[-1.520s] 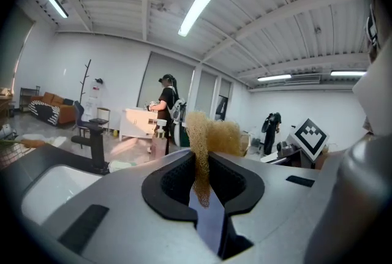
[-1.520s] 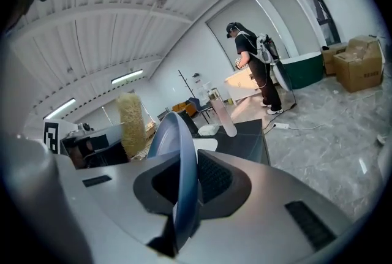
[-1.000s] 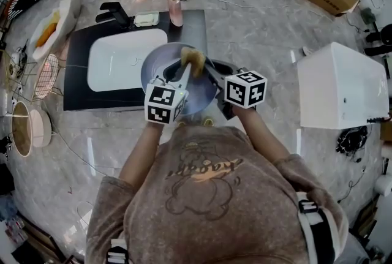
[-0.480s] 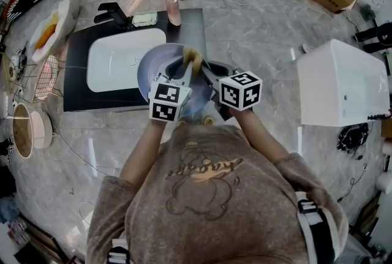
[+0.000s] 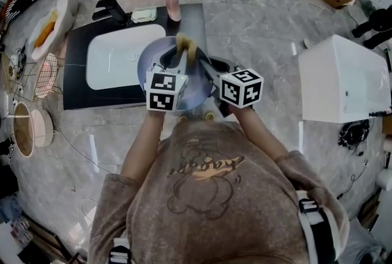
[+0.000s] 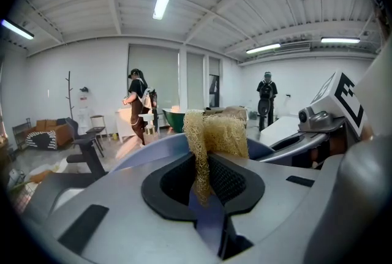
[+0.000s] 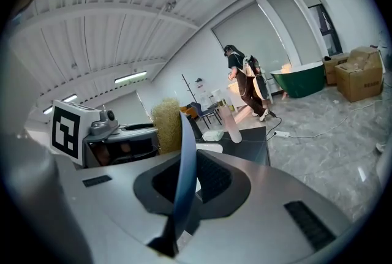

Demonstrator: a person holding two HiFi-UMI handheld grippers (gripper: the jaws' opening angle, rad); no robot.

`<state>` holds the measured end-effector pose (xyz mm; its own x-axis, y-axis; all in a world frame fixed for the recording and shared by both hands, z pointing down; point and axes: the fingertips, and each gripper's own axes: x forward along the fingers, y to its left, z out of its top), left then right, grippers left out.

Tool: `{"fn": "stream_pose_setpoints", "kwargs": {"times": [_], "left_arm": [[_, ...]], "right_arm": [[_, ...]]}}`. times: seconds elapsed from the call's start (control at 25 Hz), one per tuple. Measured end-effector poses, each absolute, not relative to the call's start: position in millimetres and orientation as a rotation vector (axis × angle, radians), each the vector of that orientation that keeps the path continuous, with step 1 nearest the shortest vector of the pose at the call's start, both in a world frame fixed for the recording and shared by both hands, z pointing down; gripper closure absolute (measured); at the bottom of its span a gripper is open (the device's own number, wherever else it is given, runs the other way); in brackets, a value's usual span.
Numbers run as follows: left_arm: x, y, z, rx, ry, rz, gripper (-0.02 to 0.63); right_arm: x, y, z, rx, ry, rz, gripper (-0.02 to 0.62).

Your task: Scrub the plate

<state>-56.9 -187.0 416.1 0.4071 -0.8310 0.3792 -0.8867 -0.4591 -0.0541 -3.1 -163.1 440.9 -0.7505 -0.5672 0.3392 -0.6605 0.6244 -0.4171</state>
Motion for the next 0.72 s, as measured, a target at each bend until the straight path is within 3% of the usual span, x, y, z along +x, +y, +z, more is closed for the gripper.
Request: {"fn": "stream_pose_setpoints", "kwargs": {"times": [0.72], "left_arm": [[-114.0,-197.5,429.5,2.420,-1.688,0.777,0.541]], "right_arm": [[8.1,-166.1,441.7,1.087,-2.667,0.797,0.565]]}}
